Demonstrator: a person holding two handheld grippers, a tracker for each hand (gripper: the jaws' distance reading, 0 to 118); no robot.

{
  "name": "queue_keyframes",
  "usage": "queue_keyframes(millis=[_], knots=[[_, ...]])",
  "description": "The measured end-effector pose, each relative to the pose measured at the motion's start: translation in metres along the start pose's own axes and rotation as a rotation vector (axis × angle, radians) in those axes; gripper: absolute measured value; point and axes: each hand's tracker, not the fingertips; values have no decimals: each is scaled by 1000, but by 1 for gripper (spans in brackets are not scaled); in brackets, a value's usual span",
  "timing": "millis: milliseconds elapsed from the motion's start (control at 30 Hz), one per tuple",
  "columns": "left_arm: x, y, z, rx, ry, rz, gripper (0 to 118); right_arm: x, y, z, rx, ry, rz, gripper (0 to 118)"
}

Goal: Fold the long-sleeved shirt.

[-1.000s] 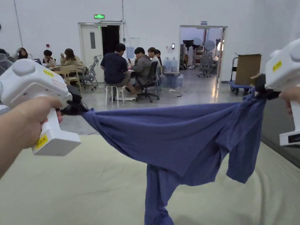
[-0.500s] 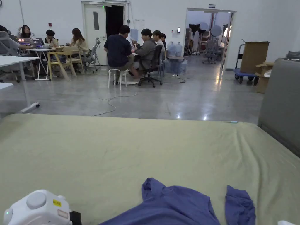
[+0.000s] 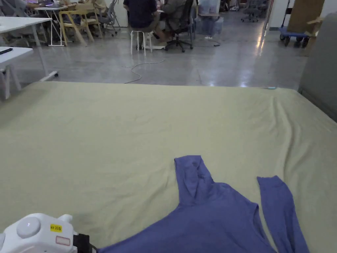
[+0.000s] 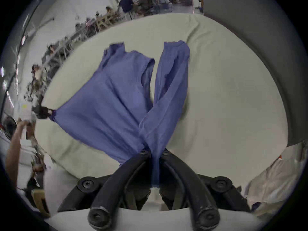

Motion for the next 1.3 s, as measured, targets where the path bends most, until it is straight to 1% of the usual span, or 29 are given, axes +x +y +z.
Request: queue_keyframes(millis=[33, 67, 100, 167, 233, 333, 400, 467, 533, 633, 667, 700, 733, 767, 800, 833, 867, 900, 933, 967, 1000, 1067, 1100, 1133, 1167, 1200, 1233, 1267, 1300], knots=[[-10, -5, -4, -2, 1, 6, 5, -3, -6, -6, -7, 12, -17, 3], [-15, -10, -8, -3, 8, -4, 5, -4, -12, -12, -17, 14, -13, 3], [-19, -16, -10, 8, 50, -54, 5, -6, -19, -24, -45, -8, 2, 3], [-23, -22, -7, 75, -10, -64, 4, -14, -28, -44, -124, -74, 39, 3], [-20, -27, -1, 63, 10, -41, 4, -19, -30, -40, -63, -96, 48, 3], [-11, -33, 17, 52, 25, -26, 4, -27, -27, -34, -76, -120, 75, 3], [-10, -38, 25, 60, 55, -96, 4, -31, -28, -28, -82, -139, 121, 3], [-16, -43, 24, 46, 101, -130, 4, -32, -29, -28, -94, -141, 123, 3], [-21, -50, 18, 41, 104, -108, 4, -32, -34, -35, -97, -142, 119, 3], [-33, -52, 12, 81, 60, -23, 4, -31, -32, -48, -91, -158, 104, 5], [-32, -51, 13, 78, 59, -18, 4, -31, -29, -48, -92, -161, 96, 9], [-30, -50, 16, 75, 61, -10, 4, -26, -23, -48, -98, -167, 82, 19], [-29, -44, 21, 72, 65, 2, 5, -23, -17, -40, -113, -180, 74, 37], [-22, -44, 32, 80, 66, 10, 13, -21, -12, -29, -113, -193, 71, 64], [-15, -47, 50, 153, 81, 19, 56, -19, -10, -11, -69, -209, 56, 92], [-7, -52, 70, 242, 90, -12, 98, -23, -9, 23, 26, -173, 53, 97], [2, -58, 89, 318, 48, -56, 118, -24, -8, 46, 111, -153, 49, 97], [8, -71, 107, 439, 16, -123, 115, -28, -10, 72, 189, -144, 42, 97], [11, -81, 111, 444, 15, -160, 116, -29, -12, 85, 227, -140, 43, 97], [13, -91, 112, 469, 42, -204, 117, -30, -14, 94, 260, -135, 46, 97], [17, -102, 119, 465, 91, -235, 117, -32, -17, 99, 275, -124, 28, 97], [15, -120, 104, 337, 207, -285, 118, -36, -22, 94, 253, -94, -5, 97], [13, -129, 91, 216, 256, -295, 118, -39, -27, 88, 253, -66, -6, 97], [16, -139, 85, 177, 254, -296, 116, -42, -32, 82, 271, -25, 10, 89], [15, -149, 73, 160, 218, -294, 97, -48, -35, 73, 253, -8, 24, 63], [15, -158, 62, 129, 222, -285, 22, -51, -35, 71, 228, -36, 64, 0], [11, -158, 55, 121, 219, -269, 0, -52, -41, 68, 192, 6, 17, 0], [7, -155, 54, 120, 169, -262, 0, -54, -42, 67, 186, 30, 44, 0], [7, -150, 53, 145, 84, -205, 0, -55, -41, 70, 198, 40, 52, 0]])
